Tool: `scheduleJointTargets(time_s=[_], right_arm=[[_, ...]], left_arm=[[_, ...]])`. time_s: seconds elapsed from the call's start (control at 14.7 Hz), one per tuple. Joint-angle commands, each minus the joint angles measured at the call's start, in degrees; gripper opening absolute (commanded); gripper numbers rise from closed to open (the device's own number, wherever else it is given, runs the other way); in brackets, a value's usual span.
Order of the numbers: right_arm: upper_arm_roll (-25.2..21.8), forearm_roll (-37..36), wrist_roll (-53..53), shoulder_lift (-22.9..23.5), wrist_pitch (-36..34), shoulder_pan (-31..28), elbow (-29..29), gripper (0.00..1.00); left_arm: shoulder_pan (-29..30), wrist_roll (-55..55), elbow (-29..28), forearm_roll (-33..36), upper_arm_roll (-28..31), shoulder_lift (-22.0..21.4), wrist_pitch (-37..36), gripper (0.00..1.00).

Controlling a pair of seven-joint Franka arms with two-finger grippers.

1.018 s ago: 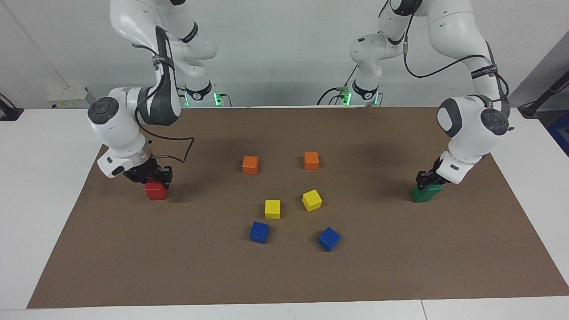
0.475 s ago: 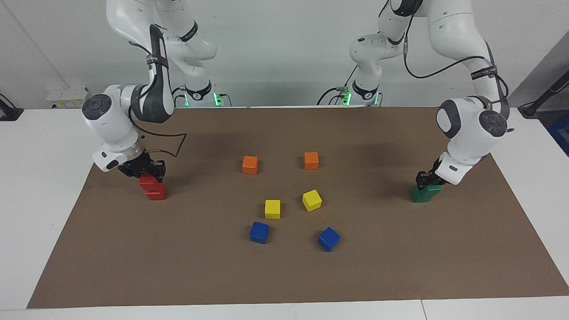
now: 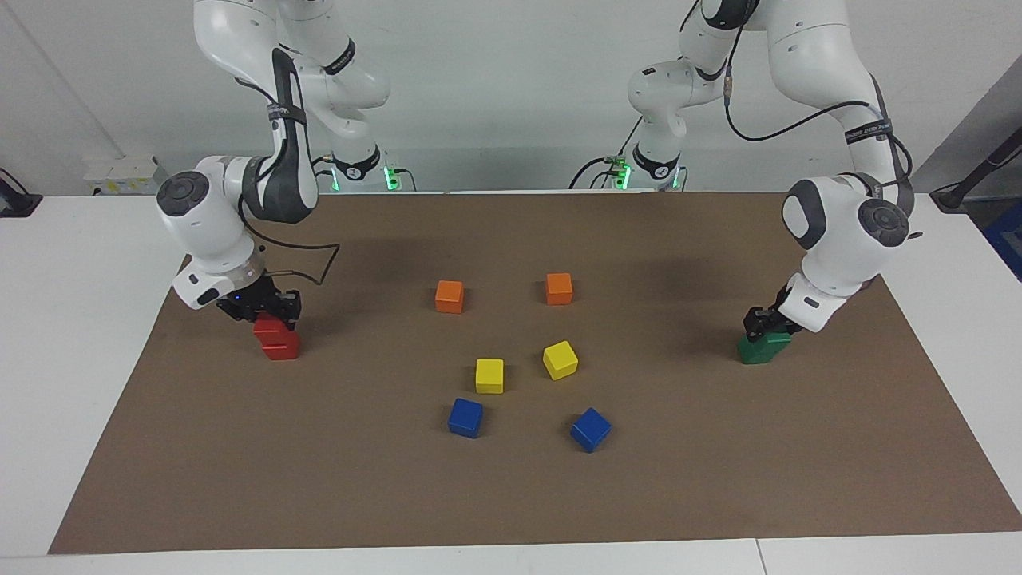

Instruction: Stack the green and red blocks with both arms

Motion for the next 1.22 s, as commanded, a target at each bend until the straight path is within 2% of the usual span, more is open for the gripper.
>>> scheduleJointTargets(time_s=[0.0, 0.27, 0.41, 0.68, 1.15], right_arm=[[0.6, -0.6, -1.4, -1.1, 1.2, -1.5, -1.5, 0.0], [0.6, -0.6, -1.5, -1.1, 1.3, -1.6, -1.4, 0.0], [0.6, -0.6, -1.5, -1.0, 1.3, -1.6, -1.3, 0.0], [0.6, -0.6, -1.5, -0.8, 3.2, -1.6, -1.3, 0.0], [0.7, -0.6, -1.3, -0.4, 3.2, -1.4, -1.4, 0.0]], left_arm=[[0.3, 0.9, -1.5, 0.7, 0.2, -0.7, 1.7, 1.0], [0.0, 1.2, -0.3, 0.7, 0.3, -0.9, 0.5, 1.0], [-0.1, 1.2, 1.1, 0.7, 0.3, -1.8, -2.8, 1.0], [-0.5, 1.2, 7.0, 0.7, 0.0, -5.6, -14.9, 1.0], [-0.7, 1.1, 7.1, 0.5, -0.9, -15.3, -25.8, 1.0]])
